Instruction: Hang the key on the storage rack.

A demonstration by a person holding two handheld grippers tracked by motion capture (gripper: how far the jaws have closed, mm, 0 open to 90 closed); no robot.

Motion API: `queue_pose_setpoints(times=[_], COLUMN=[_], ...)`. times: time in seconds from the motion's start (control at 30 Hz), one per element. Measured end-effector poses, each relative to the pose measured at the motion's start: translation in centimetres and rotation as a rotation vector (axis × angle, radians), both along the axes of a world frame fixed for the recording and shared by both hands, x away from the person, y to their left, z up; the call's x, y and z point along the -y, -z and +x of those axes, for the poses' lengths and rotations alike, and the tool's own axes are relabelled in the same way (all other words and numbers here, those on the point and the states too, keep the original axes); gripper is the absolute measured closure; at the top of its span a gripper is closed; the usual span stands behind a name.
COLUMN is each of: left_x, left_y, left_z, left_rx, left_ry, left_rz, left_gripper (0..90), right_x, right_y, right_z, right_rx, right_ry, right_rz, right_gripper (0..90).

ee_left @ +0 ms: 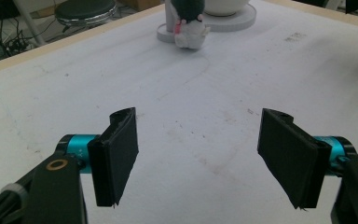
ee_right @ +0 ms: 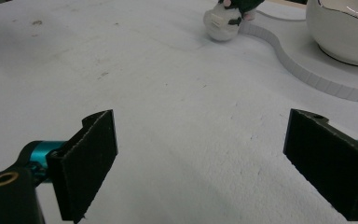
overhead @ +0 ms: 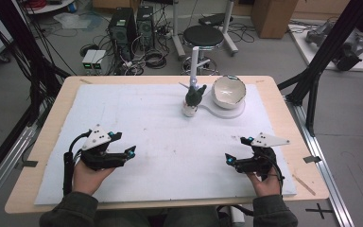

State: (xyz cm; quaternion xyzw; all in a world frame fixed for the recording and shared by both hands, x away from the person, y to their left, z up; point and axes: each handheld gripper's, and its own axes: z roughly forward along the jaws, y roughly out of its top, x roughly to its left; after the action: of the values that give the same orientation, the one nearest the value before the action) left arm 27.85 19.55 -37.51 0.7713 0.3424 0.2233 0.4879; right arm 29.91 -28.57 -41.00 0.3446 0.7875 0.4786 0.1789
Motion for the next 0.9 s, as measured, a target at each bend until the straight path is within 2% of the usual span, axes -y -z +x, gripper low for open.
queue_pose_setpoints(times=[0.3,0.9], left_x=[-0.6,-1.9], left_y=[0.2,1.0], left_z=[-0.6,-1.8], left_rx=[0.003,-0.002], left_ry=[-0.008,-0.024], left_rz=[0.014,0.009], left_gripper=[28.6,27.8], right_x=[0.0,-0.1], right_y=[0.0,0.0], right_z=[0.0,0.1], right_rx=[0.002,0.001], right_ry=[-0.003,-0.006], right_rz=[-0.001,-0.003], right_gripper=[8.8,8.8])
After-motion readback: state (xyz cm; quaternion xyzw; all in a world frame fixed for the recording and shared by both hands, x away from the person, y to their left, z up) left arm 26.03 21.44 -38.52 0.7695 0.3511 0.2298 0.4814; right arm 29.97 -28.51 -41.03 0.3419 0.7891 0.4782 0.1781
